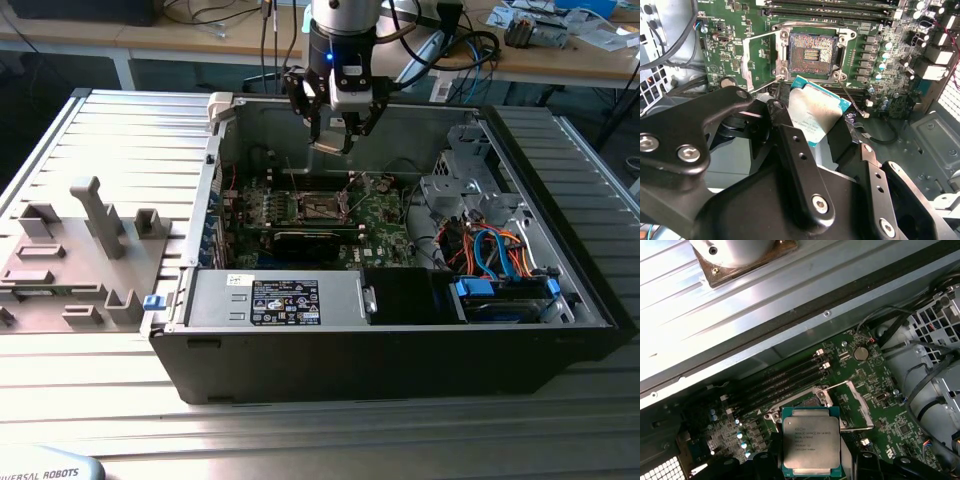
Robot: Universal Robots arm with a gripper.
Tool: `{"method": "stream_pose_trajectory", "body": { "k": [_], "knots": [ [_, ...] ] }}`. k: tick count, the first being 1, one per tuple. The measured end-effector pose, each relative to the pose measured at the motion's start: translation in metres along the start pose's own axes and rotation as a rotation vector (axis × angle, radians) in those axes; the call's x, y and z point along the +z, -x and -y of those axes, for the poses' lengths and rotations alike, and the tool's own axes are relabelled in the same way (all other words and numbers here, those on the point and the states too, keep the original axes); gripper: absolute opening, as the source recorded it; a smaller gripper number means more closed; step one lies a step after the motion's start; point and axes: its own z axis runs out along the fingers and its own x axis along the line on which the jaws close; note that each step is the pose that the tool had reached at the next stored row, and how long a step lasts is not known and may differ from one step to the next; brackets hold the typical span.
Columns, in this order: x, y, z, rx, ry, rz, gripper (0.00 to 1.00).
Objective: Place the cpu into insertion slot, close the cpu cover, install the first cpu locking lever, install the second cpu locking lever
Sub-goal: 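Place the cpu into insertion slot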
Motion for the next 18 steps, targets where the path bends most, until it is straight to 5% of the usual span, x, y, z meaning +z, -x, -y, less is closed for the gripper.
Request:
{"method": "stream_pose_trajectory", "body": {
  "k": [18],
  "knots": [
    [0.0003,0.0,0.0,0.019,0.0004,0.0016,0.54]
  ]
}}
